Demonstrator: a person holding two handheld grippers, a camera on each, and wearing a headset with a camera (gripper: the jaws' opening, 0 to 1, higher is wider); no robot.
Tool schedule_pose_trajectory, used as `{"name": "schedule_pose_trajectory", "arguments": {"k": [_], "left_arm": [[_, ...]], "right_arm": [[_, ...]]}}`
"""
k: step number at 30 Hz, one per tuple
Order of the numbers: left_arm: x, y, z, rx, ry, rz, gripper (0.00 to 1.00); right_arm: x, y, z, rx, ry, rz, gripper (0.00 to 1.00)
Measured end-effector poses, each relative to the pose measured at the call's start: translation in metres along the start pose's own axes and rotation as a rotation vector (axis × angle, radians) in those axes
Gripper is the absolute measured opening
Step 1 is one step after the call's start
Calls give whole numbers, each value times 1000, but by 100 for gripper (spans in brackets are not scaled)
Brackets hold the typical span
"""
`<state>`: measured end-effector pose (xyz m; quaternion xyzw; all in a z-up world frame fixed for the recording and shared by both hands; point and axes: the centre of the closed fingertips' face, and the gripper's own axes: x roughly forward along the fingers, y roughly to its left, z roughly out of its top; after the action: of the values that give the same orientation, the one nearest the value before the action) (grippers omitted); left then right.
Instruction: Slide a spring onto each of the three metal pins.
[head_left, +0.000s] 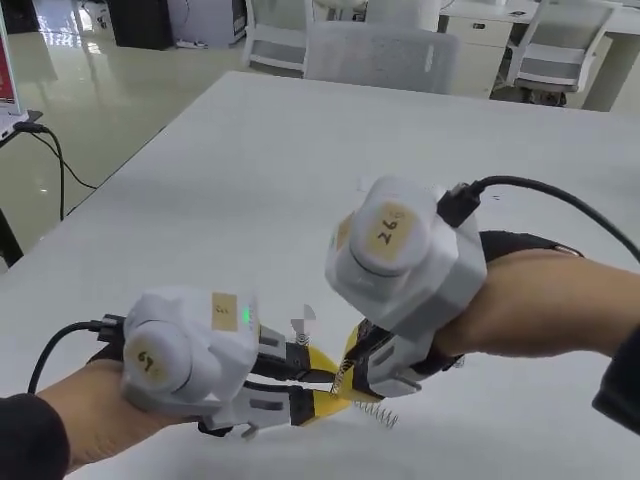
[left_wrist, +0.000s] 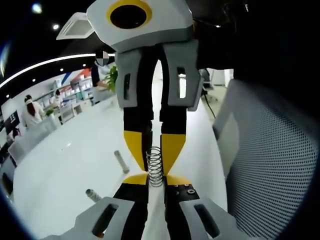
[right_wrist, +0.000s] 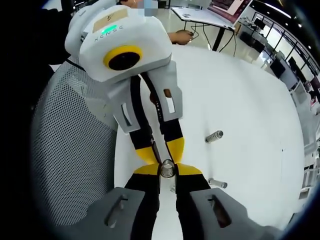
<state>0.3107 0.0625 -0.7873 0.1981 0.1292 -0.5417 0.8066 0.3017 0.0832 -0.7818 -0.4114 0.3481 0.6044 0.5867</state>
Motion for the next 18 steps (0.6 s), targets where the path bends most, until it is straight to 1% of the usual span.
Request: {"name": "schedule_pose_trajectory", "arguments": {"k": [4,8,13,18], "left_arm": [[0,-1,-4,-27,6,-4,10],[-2,0,-6,-55,0,0,11],[-6,4,-7,-107,-27,13,17],[-8,3,-14,-132,-26,17,22]], "right_arm": [[-3,-3,2,6,-5,-4,8],[-5,-5,0,13,0,-7,8],[-9,-9,-3,21,4,-13,8],[-14,-15,-6,37,8,-26,8]]}}
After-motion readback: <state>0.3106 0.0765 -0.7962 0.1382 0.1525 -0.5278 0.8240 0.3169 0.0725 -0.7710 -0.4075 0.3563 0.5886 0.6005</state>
